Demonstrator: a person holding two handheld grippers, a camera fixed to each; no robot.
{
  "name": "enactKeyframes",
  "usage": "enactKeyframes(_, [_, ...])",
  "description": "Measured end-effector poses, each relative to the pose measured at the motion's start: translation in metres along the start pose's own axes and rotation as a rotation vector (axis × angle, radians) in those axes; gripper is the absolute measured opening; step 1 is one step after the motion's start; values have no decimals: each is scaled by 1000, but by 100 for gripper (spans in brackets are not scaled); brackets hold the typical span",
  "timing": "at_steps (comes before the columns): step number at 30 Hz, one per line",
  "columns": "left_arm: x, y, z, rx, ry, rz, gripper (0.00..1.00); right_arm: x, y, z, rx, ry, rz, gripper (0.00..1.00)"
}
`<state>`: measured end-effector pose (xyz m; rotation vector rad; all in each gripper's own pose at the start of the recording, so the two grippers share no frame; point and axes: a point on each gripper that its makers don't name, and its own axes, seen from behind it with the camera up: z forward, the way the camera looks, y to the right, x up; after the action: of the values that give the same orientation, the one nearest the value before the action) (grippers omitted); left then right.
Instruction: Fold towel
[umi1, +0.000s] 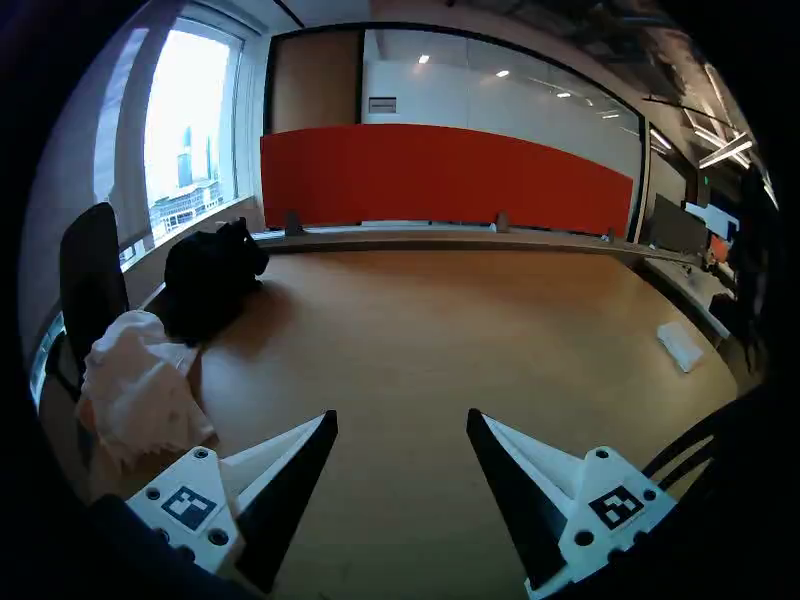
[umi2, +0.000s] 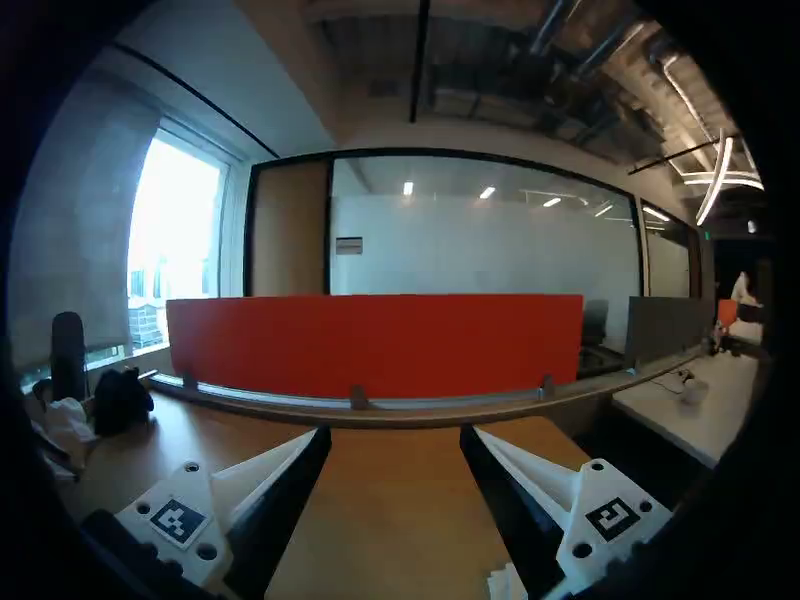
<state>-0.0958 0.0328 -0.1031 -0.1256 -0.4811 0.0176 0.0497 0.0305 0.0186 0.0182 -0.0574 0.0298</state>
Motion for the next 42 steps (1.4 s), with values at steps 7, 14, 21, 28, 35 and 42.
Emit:
enactKeyframes(7, [29, -1, 5, -7, 64, -6, 96, -4, -8, 3, 3, -5, 7, 100])
enactKeyframes(14, [82, -11, 11, 17, 178, -22, 96, -8, -11, 3, 0, -14, 9, 100])
enactKeyframes(21, [137, -29, 14, 55, 291, -27, 96, -10, -11, 2, -10, -24, 12, 100])
enactKeyframes(28, [163, -47, 19, 98, 351, -40, 96, -14, -11, 1, -18, -27, 15, 100])
enactKeyframes(35, [162, -46, 25, 91, 357, -38, 96, -13, -11, 1, -31, -29, 14, 100])
enactKeyframes(42, [157, -44, 32, 77, 367, -39, 96, -8, -13, 1, -36, -17, 5, 100])
